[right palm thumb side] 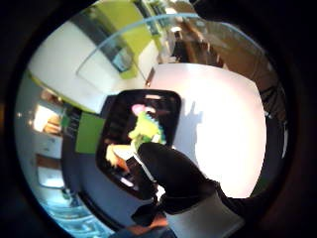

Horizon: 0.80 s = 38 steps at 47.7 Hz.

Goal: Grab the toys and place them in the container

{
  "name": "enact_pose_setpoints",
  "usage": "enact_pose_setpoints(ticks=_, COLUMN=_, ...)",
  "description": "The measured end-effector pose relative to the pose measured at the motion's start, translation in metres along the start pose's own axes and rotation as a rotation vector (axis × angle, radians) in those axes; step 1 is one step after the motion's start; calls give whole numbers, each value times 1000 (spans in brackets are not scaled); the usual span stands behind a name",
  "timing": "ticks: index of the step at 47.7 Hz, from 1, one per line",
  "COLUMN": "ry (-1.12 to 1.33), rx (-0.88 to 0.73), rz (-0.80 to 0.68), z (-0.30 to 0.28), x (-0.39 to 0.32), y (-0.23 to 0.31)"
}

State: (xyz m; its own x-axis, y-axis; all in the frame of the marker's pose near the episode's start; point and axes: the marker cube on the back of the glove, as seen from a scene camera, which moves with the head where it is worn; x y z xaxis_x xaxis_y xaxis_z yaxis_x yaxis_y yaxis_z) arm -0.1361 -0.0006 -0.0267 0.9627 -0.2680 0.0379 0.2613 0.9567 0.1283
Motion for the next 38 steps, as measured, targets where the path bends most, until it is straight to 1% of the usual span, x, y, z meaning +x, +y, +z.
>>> enact_pose_setpoints(ticks=1, ry=56, rx=-3, rz=106, z=7, x=17, y=0)
enact_pose_setpoints(ticks=2, ry=84, rx=-6, rz=168, z=12, x=32, y=2)
enact_pose_setpoints(ticks=5, ry=89, rx=-19, rz=226, z=24, x=68, y=8)
enact_pose_setpoints(ticks=8, ry=75, rx=-34, rz=244, z=33, x=87, y=15)
enact_pose_setpoints(ticks=18, ry=36, rx=-109, rz=286, z=64, x=119, y=36)
enact_pose_setpoints(ticks=26, ry=12, rx=-133, rz=298, z=79, x=126, y=44)
enact_pose_setpoints(ticks=38, ry=26, rx=-134, rz=286, z=83, x=126, y=46)
